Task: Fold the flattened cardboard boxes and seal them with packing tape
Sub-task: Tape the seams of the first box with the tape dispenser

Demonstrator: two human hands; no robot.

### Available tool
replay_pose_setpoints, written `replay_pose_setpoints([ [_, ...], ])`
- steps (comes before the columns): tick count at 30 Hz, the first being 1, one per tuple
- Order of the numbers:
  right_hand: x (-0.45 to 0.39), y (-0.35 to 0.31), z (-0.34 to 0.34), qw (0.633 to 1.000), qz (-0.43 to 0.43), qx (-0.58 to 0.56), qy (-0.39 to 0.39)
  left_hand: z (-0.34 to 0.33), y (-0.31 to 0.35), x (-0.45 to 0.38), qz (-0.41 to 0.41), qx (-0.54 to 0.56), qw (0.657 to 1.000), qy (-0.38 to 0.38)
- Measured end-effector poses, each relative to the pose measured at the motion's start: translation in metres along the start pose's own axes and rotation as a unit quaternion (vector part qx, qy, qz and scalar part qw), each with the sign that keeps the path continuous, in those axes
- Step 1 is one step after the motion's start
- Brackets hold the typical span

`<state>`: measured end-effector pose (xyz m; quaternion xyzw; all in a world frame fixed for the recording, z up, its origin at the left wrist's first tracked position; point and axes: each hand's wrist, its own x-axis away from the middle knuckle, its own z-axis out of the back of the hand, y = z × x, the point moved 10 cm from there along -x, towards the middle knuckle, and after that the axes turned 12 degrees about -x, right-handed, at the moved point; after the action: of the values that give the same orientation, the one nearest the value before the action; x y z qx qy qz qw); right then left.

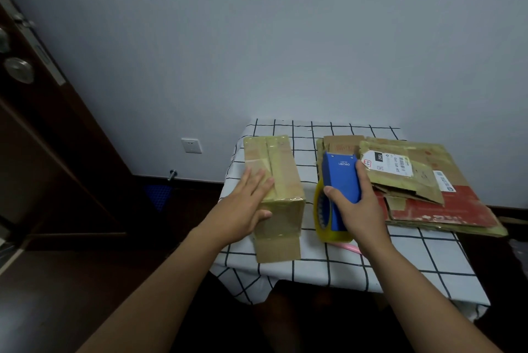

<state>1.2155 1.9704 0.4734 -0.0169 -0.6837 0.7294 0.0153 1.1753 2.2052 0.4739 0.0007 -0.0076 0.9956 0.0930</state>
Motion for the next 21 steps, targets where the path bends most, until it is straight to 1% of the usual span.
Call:
replay_pose_setpoints([
  [6,0.002,-0.006,-0.008,1.0,0.01,-0.003,-0.008,-0.02,-0.001,-0.007,0.005,0.011,1.0,-0.02],
  [13,-0.001,-0.021,-0.015,0.998,0.034,0.021,-0.042,-0.022,-0.001,-0.002,0.01,0.004,1.0,0.012],
  [18,-0.004,-0.044,-0.017,0.991,0.062,0.076,-0.093,-0.017,-0.007,-0.001,-0.001,0.03,0.999,0.032],
  [21,-0.005,-0.06,-0.02,0.981,0.072,0.113,-0.141,-0.021,0.0,0.004,-0.01,0.008,0.999,0.039],
])
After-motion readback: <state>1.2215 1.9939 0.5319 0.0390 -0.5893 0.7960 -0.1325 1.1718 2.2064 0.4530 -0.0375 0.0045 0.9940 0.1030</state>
